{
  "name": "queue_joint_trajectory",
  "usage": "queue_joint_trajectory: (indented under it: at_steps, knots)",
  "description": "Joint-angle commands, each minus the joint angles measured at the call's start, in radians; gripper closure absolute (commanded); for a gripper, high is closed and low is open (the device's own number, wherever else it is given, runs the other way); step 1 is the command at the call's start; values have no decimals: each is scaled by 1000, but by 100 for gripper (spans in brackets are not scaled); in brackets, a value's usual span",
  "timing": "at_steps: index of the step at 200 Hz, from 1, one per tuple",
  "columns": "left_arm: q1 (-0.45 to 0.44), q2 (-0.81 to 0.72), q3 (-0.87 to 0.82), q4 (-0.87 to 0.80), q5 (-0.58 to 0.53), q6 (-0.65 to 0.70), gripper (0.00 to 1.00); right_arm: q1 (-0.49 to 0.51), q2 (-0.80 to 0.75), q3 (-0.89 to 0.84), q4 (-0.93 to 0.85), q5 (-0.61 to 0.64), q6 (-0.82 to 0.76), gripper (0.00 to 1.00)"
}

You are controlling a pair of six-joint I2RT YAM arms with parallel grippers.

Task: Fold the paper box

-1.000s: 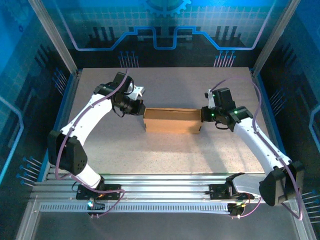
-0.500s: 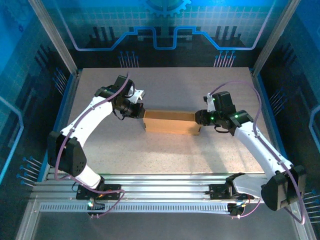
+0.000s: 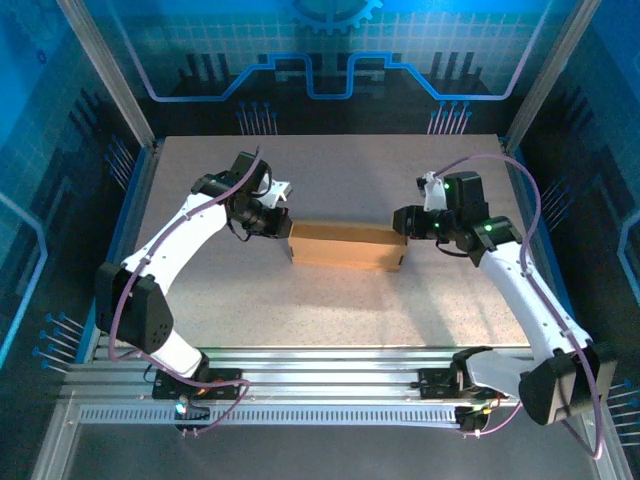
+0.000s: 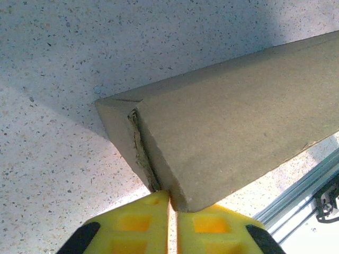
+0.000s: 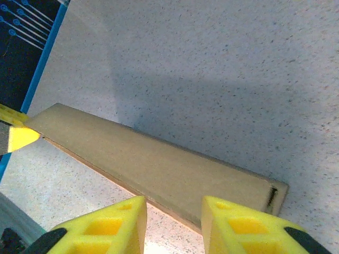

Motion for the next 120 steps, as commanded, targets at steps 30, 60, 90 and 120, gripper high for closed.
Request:
queue_joint_trajectory:
  at_steps: [30,60,90,120]
  knots:
    - [-10,-16,3,-38,2,-11,77,-18,70,11,15,-57,1,67]
    - [-10,-29,27,-63,14,-17,69,-23,69,-5,0,-47,-10,67]
    - [0,-91,37,-61,88,-35,66,-24,68,-25,-2,-48,-13,67]
    - [46,-137,43,-48,224,-59,61,-26,64,-50,8,-62,-16,66]
